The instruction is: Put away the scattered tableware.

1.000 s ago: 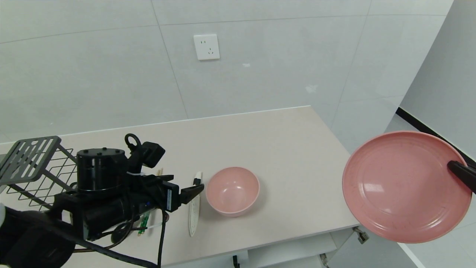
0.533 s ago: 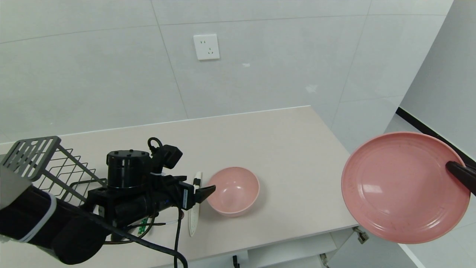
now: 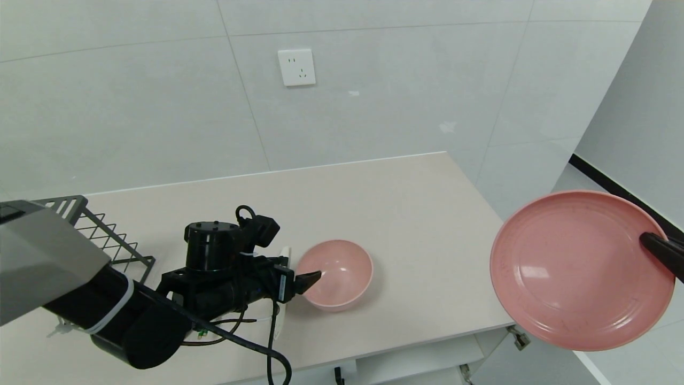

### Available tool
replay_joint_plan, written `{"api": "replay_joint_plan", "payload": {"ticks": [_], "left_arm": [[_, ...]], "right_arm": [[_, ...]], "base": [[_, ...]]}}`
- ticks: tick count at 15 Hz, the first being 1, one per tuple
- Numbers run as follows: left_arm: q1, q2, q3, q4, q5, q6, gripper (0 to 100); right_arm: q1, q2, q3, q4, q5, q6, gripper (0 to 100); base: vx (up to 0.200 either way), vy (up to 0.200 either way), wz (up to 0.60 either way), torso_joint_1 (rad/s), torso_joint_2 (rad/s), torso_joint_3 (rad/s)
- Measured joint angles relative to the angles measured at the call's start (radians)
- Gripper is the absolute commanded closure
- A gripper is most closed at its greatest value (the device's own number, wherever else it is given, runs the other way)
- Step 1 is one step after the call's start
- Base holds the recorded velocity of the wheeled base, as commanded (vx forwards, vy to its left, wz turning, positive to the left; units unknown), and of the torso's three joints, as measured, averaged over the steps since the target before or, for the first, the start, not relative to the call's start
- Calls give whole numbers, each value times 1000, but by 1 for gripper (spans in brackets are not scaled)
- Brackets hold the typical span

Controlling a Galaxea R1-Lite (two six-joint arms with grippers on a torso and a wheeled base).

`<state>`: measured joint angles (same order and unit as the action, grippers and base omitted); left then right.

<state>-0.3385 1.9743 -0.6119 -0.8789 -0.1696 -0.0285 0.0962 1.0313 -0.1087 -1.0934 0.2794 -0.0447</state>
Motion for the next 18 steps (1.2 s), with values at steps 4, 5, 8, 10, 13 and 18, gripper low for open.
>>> {"api": "replay_joint_plan", "payload": {"ticks": [4, 5, 8, 10, 13, 18], "left_arm": [[-16, 37, -25, -17, 0, -18, 0], [-17, 46, -33, -21, 1, -19, 0], [-28, 72, -39, -23, 1, -19, 0], [-29, 87, -34, -26, 0, -19, 0], [-30, 106, -26, -48, -1, -18, 100], [-29, 103, 0, -67, -1, -13, 100]], "right_arm": [[0, 0, -1, 0, 0, -7, 100], [0, 0, -2, 0, 0, -8, 100], [0, 0, -2, -1, 0, -9, 100], [0, 1, -2, -1, 0, -10, 100], [0, 1, -2, -1, 0, -11, 100], [0, 1, -2, -1, 0, -13, 100]], "base": [[0, 0, 0, 0, 0, 0], [0, 0, 0, 0, 0, 0], [0, 0, 0, 0, 0, 0], [0, 0, 0, 0, 0, 0], [0, 0, 0, 0, 0, 0], [0, 0, 0, 0, 0, 0]]}}
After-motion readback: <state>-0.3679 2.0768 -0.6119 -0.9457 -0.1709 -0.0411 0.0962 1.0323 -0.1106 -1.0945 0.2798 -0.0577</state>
